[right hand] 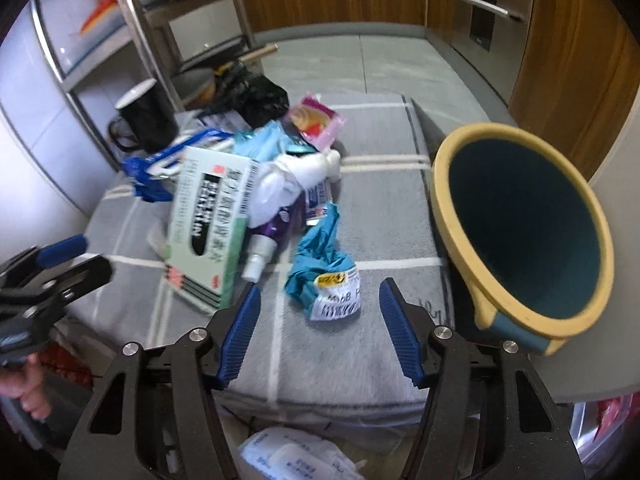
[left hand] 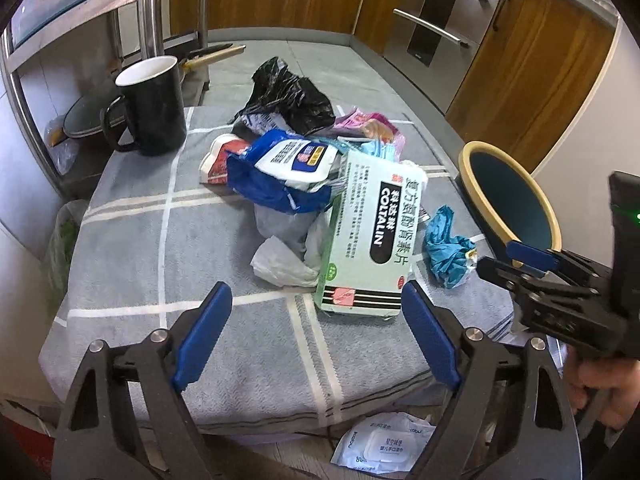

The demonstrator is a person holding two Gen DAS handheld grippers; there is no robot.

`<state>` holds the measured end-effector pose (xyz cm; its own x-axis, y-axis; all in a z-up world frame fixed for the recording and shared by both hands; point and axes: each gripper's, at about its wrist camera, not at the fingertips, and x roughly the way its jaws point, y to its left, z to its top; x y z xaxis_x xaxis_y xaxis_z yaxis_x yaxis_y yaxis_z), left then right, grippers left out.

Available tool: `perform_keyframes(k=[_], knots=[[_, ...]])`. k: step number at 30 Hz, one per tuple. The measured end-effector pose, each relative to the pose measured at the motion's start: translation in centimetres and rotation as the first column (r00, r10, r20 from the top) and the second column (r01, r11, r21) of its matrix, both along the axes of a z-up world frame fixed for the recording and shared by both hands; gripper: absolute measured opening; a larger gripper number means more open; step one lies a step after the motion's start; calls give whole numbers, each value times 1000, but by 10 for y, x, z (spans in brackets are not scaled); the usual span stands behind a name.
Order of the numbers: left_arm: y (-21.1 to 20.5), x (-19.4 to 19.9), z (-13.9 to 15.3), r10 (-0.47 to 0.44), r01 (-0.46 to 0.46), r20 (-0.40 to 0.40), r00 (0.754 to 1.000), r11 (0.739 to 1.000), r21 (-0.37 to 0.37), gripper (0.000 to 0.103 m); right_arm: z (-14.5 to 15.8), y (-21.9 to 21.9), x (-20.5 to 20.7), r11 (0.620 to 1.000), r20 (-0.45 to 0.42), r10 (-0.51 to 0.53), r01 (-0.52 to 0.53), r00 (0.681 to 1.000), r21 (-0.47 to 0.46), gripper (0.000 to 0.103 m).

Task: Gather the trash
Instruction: 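Grasp the blue-wrapped bottle with the right gripper, then grasp the green-white COLTALIN box with the left gripper while the right gripper holds the bottle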

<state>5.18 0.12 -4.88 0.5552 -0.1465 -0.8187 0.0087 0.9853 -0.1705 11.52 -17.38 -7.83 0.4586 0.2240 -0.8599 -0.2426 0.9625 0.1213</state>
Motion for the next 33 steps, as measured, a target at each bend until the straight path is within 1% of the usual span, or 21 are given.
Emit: perform_keyframes(k=[4, 5, 6, 8, 12, 15, 17, 19, 26, 31, 33], knots=[[0, 2, -4, 3, -3, -5, 1000, 1000, 9, 85, -20, 0, 11, 1000, -39, -9, 9, 999, -10, 64], [-1, 3, -4, 0, 0, -5, 1000, 1000, 14, 85, -25, 1, 13, 1000, -46, -9, 8, 999, -11, 63], [-3, 4, -5, -4, 4, -5, 1000, 1000, 21, 85, -29, 0, 14, 1000, -56, -7, 6, 998, -13, 55], [-7, 5, -8, -12, 12, -6, 1000, 1000, 28, 85, -38, 0, 17, 1000, -72, -4, 3, 997, -15, 43], [-16, 10, -13, -30, 31, -15, 999, 999, 42, 85, -35, -3, 16, 1000, -58, 4, -4, 998, 2, 36], [-24, 14, -16, -45, 46, -16, 999, 998, 48, 87, -23, -8, 12, 1000, -31, 1, 0, 1000, 23, 35], [-31, 17, -18, -55, 56, -13, 998, 997, 61, 92, -14, -10, 10, 999, -15, -2, 3, 1000, 36, 35], [-38, 22, -20, -69, 69, -6, 998, 995, 75, 93, -5, -14, 6, 999, 4, -9, 9, 1000, 54, 35], [-51, 40, -38, -74, 76, -23, 997, 993, 87, 93, 24, -33, -5, 992, 57, -53, 46, 997, 120, 35], [-56, 51, -46, -71, 72, -16, 997, 995, 74, 93, 34, -38, -7, 986, 75, -75, 63, 994, 154, 35], [-58, 55, -48, -76, 76, -9, 997, 994, 85, 93, 36, -39, -6, 983, 78, -85, 71, 993, 167, 35]])
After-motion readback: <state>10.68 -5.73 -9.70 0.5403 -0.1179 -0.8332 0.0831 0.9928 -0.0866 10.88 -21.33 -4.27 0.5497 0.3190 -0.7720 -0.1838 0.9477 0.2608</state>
